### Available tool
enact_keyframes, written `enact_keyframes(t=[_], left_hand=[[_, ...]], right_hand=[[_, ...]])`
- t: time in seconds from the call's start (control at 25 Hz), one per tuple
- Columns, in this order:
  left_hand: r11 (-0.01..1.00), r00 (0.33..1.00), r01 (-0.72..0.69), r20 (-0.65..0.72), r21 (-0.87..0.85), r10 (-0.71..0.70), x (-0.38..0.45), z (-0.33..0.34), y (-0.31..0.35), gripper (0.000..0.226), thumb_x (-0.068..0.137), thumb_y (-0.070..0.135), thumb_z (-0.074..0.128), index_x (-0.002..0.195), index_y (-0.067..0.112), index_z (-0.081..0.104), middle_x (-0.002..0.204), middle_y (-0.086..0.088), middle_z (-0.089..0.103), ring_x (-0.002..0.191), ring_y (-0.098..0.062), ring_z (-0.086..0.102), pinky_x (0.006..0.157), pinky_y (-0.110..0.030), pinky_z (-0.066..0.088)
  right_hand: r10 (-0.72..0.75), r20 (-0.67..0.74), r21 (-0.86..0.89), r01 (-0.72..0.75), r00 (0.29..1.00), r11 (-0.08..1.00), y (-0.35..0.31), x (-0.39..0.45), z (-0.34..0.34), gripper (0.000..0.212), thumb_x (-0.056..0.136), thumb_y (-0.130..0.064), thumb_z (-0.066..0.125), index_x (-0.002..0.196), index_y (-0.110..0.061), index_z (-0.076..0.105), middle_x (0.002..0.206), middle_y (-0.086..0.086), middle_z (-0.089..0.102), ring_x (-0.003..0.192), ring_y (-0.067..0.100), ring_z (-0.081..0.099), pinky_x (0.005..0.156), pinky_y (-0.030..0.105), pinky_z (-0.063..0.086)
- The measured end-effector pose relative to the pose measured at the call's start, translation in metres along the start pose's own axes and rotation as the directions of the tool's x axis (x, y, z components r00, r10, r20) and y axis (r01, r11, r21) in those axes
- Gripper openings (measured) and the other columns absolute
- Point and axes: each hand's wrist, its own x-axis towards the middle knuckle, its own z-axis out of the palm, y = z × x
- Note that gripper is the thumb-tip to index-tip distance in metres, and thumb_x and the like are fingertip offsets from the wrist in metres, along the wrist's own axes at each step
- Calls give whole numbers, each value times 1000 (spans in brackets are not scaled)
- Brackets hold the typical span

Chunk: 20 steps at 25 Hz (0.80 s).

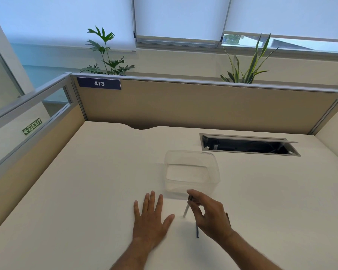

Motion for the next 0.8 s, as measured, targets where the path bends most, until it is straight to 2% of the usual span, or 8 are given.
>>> enact_keyframes(t=[0.08,0.28,0.48,0.56,0.64,0.72,0.8], left_hand=[[1000,1000,-1,-1,-22,1,-1,-1,0,81,86,72,9,152,25,6,161,-6,0,147,-25,-6,112,-56,-12],[1000,1000,4,4,-7,-4,0,1,0,81,85,73,6,151,26,-1,162,-4,-6,147,-23,-12,113,-56,-13],[999,1000,1,-7,-52,-2,1,2,0,78,87,72,12,151,28,9,162,-3,2,147,-21,-7,113,-54,-15],[992,999,-11,-48,-124,5,1,1,1,72,87,69,27,146,27,30,159,0,21,147,-20,9,114,-52,-10],[968,991,-88,-121,-233,61,0,1,4,61,82,60,50,131,24,53,144,1,48,137,-21,35,114,-52,9],[932,974,-175,-197,-316,116,-2,4,12,51,74,51,64,117,23,64,124,3,63,122,-20,53,109,-50,26],[895,973,-175,-213,-411,92,-2,3,23,48,69,48,69,112,25,66,112,7,67,112,-16,58,106,-41,29]], right_hand=[[-19,-29,-10,18,999,1000,1,0,0,36,83,-9,71,116,-20,64,93,-6,75,78,5,70,73,20,59],[-36,-65,-18,35,997,999,-1,3,-2,34,81,-8,72,114,-16,66,92,-4,76,74,8,72,69,25,61],[-38,-75,-37,35,996,999,-2,3,-2,33,81,-7,73,112,-13,68,89,-3,76,70,9,71,66,25,61],[-36,-78,-39,33,996,999,-2,3,-2,32,80,-6,73,112,-13,68,89,-3,76,69,9,71,66,25,60],[-36,-77,-42,33,996,999,-3,4,-2,33,80,-5,75,111,-13,69,88,-4,75,69,9,70,65,24,60],[-33,-80,-39,30,996,999,-2,5,-1,32,80,-5,74,111,-13,69,88,-5,75,68,9,70,65,23,59],[-37,-79,-41,34,996,999,-2,5,-1,31,80,-7,73,111,-13,69,87,-5,75,68,8,70,64,23,59]])
